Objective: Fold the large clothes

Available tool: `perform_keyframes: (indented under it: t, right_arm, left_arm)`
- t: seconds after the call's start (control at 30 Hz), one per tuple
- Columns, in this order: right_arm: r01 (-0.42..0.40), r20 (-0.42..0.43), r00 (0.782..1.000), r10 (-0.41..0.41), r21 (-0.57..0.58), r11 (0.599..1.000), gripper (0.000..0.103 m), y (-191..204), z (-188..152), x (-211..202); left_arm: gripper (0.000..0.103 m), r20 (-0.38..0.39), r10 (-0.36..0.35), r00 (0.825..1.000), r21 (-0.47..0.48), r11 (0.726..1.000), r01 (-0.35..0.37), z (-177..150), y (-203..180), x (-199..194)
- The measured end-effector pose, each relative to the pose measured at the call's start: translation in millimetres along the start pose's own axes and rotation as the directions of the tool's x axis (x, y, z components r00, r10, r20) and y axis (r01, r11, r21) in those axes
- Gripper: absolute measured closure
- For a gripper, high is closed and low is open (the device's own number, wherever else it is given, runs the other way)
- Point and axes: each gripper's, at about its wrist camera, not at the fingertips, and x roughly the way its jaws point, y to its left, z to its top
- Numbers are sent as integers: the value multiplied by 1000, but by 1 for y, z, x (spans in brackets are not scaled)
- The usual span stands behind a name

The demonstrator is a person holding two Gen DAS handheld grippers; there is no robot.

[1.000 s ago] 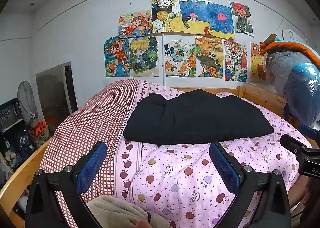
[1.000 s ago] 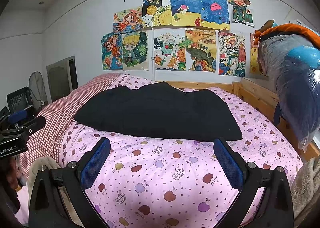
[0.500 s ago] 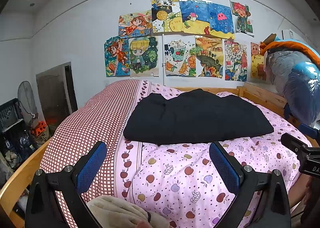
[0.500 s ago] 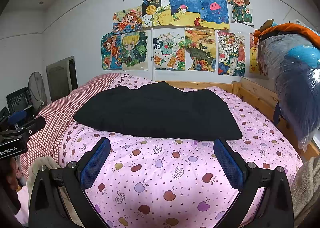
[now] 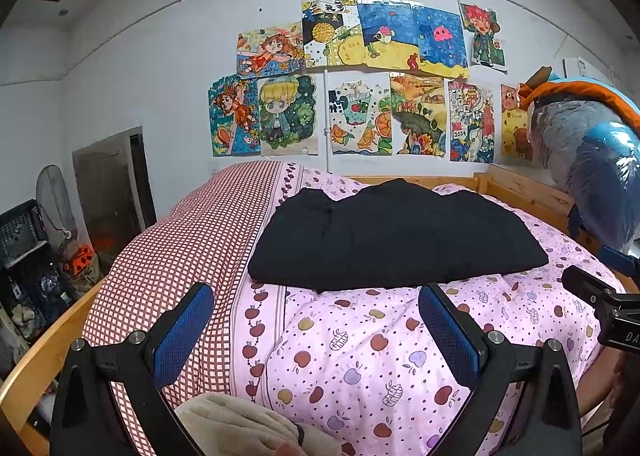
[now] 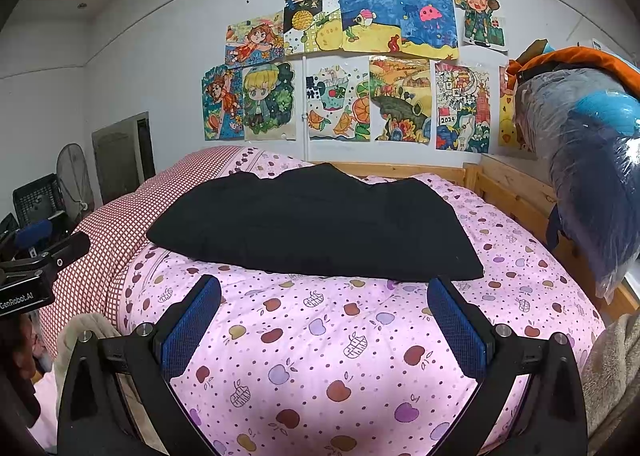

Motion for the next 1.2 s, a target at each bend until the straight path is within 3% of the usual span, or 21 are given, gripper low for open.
perform_keyframes:
  t: [1.2]
  right_arm:
    - [0,-5,1000,0,0,1000,2,0,-2,0]
  left_arm:
    - [0,-7,-7,1000,17,1000,7,-2,0,0]
